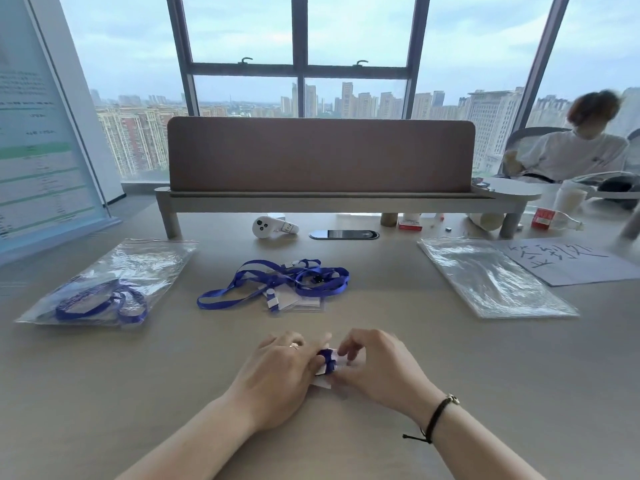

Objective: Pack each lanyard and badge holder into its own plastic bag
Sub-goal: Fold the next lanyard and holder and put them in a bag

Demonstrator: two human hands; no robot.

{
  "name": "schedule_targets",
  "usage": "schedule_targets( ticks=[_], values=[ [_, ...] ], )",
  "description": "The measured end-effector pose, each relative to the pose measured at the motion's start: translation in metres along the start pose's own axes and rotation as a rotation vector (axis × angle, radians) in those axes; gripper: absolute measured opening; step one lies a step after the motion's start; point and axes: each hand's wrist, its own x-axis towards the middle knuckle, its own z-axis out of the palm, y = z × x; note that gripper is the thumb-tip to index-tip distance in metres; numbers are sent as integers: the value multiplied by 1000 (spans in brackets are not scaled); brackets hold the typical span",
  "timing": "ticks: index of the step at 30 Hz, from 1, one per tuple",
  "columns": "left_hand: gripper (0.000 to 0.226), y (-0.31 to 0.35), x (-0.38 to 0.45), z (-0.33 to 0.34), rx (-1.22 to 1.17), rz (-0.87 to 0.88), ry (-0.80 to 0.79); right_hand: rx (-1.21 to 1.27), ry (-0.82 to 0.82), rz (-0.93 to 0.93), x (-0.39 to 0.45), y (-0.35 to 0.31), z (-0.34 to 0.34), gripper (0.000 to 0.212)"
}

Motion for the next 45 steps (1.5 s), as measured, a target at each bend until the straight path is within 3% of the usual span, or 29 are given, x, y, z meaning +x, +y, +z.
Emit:
schedule_targets(
  ticks=[3,7,12,17,21,25,30,35,41,45],
  values=[
    [52,3,-1,-3,65,17,-104,6,-3,5,-5,4,-3,30],
    [71,8,1,-4,195,38,-188,54,-59,-28,-13,5,-10,28],
    [50,12,-2,-6,284,24,-69,41,-48,-43,-23,8,-20,27],
    [81,29,9,-16,169,-16,-52,64,58,26,-31,23,-35,20],
    [93,46,31,-29,128,10,-57,111,153,83,-32,43,-52,18],
    [66,65,59,-20,69,49,-77,73,249,128,-29,71,-72,16],
    [56,99,105,2,-25,79,-174,-131,339,288,-7,128,-99,29],
    [56,136,148,32,-94,68,-253,-232,295,454,17,175,-111,45],
    [64,157,187,62,-86,28,-250,-499,408,447,31,188,-106,36],
    [58,158,206,77,-120,11,-199,-519,447,410,33,193,-106,30]
  ],
)
